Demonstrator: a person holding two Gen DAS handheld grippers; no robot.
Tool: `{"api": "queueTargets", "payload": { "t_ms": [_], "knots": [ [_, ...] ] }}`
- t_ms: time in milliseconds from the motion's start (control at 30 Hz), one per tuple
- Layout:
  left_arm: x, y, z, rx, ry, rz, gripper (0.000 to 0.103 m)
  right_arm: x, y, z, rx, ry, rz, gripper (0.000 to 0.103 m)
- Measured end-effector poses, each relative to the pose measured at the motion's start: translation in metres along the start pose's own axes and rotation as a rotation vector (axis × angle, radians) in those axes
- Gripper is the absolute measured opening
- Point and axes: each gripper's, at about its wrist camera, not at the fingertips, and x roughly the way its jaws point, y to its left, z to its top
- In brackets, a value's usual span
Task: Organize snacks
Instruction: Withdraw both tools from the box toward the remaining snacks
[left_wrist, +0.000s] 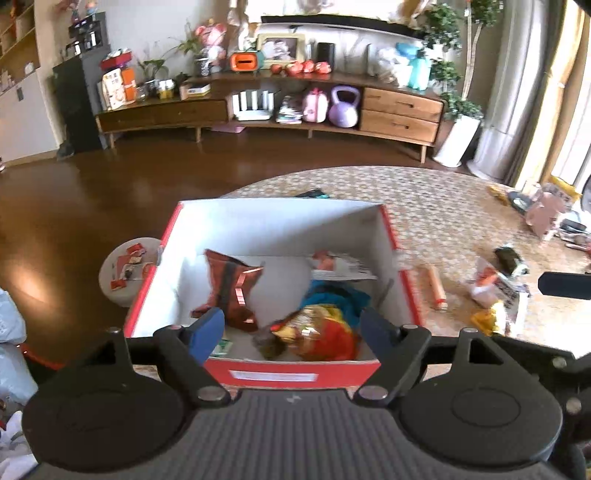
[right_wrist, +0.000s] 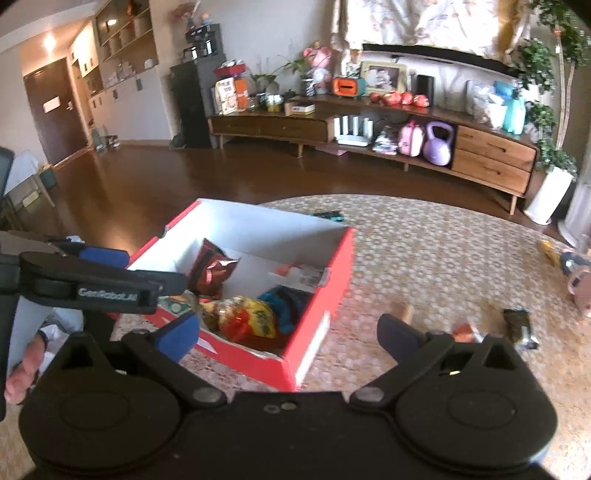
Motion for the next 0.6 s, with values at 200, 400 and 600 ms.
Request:
{"api": "queueTargets", "payload": {
  "t_ms": [200,400,600],
  "knots": [
    [-0.01,-0.041,-0.007,0.045,-0.022,-0.053,0.081,-0.028,-0.034,-0.017,0.05,-0.023,-0.027,0.103],
    [-0.012,-0.083,-0.015,0.074,-0.016,-0.128,0.083,-0.05,-0.066,-0.039,0.074,-0.028,-0.052,0.103],
    [-0.003,-0.122,-0.025,0.098,-0.022,-0.185,0.091,-0.069,-0.096,-0.063,0.076,-0.029,-0.087,0.103]
  ]
}}
